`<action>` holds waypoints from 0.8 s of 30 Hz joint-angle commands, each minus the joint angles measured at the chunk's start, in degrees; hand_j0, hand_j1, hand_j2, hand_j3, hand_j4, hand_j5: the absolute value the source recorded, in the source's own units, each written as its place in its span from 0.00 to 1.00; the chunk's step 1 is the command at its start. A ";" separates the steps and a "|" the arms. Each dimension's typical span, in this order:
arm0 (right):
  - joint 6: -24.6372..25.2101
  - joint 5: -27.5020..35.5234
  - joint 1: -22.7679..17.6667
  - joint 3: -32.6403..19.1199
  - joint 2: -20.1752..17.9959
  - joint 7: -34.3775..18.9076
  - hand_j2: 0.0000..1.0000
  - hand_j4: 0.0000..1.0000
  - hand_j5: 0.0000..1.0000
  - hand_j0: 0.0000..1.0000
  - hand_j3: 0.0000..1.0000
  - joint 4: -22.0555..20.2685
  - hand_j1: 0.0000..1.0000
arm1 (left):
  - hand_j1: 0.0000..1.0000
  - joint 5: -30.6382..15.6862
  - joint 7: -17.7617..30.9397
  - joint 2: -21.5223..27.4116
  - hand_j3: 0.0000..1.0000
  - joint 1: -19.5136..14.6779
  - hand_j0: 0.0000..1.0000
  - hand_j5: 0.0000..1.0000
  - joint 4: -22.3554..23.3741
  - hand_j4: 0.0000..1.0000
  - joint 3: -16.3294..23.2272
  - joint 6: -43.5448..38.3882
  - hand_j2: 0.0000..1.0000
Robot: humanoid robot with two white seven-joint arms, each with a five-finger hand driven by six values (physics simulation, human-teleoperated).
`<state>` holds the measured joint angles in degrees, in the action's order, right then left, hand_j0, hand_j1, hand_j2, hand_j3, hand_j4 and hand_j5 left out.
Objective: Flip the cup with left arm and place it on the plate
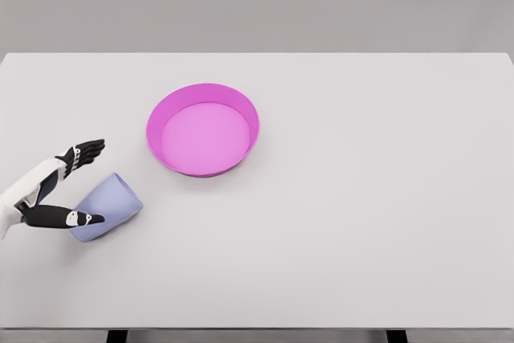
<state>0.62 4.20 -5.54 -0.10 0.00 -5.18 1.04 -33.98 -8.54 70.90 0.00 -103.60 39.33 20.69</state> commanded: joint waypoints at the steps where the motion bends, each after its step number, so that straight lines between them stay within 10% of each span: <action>1: 0.00 0.01 0.00 0.01 0.00 -0.01 1.00 1.00 1.00 1.00 1.00 0.02 1.00 | 1.00 -0.04 0.19 0.12 1.00 0.00 1.00 1.00 -0.03 1.00 -0.05 -0.38 1.00; 24: 0.00 0.02 0.00 0.01 0.00 -0.01 1.00 1.00 1.00 1.00 1.00 0.02 1.00 | 1.00 -0.04 2.92 0.20 1.00 0.09 1.00 1.00 -0.03 1.00 1.19 -1.08 1.00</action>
<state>0.62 4.21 -5.54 -0.10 0.00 -5.18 1.04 -33.95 -5.68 70.94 0.09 -103.62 40.52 20.05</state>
